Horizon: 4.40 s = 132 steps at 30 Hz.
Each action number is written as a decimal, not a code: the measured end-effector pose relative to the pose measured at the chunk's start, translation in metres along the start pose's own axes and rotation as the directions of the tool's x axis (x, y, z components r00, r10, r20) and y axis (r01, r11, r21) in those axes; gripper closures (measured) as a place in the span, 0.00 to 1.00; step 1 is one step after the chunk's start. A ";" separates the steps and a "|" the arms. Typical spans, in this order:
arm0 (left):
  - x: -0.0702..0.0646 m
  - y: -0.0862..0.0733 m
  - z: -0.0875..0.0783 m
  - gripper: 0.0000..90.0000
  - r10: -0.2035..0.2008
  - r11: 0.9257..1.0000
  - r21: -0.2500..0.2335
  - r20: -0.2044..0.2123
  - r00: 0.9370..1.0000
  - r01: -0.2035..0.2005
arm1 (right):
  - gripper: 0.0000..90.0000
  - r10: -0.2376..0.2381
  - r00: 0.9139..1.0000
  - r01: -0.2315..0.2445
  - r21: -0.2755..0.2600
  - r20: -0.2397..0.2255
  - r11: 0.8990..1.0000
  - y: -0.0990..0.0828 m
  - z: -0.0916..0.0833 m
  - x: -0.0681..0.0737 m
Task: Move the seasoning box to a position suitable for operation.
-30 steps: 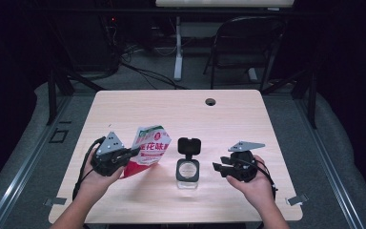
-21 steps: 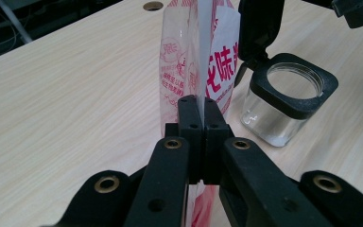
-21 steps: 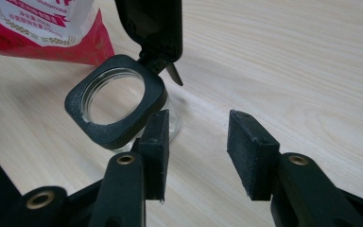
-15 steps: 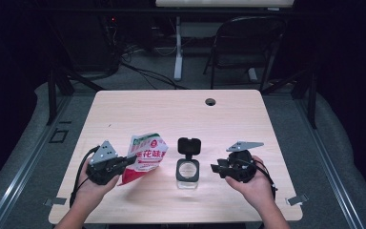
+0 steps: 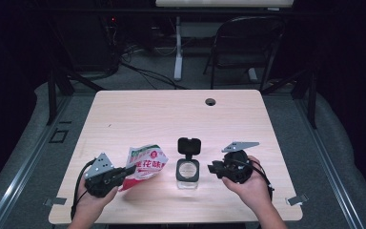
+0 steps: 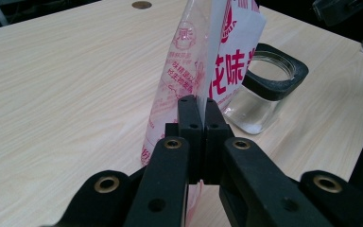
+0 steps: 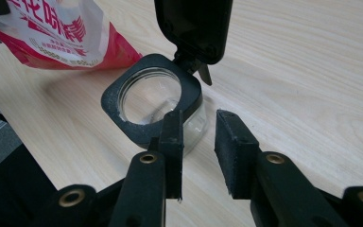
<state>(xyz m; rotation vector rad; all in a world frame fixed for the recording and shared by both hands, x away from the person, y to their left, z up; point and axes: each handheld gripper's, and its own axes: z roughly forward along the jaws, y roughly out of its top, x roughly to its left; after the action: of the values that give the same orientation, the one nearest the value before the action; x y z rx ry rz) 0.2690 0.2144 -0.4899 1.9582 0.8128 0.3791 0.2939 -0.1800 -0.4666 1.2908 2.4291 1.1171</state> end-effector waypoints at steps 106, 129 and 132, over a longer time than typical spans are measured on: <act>-0.017 -0.026 0.010 1.00 -0.017 0.998 0.058 0.059 0.998 0.013 | 0.81 -0.171 0.958 0.191 0.069 -0.230 0.979 0.046 0.067 0.091; -0.019 -0.027 0.014 1.00 -0.020 0.998 0.063 0.070 0.997 0.015 | 0.91 -0.165 0.950 0.204 0.128 -0.265 0.970 0.047 0.086 0.094; -0.019 -0.028 0.015 1.00 -0.019 0.998 0.065 0.070 0.997 0.015 | 0.93 -0.158 0.949 0.200 0.132 -0.274 0.971 0.046 0.087 0.094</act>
<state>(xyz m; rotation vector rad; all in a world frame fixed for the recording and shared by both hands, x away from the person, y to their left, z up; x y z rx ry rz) 0.2525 0.2009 -0.5197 2.0113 0.8046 0.2754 0.3065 -0.0448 -0.4786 0.9862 2.8136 1.1275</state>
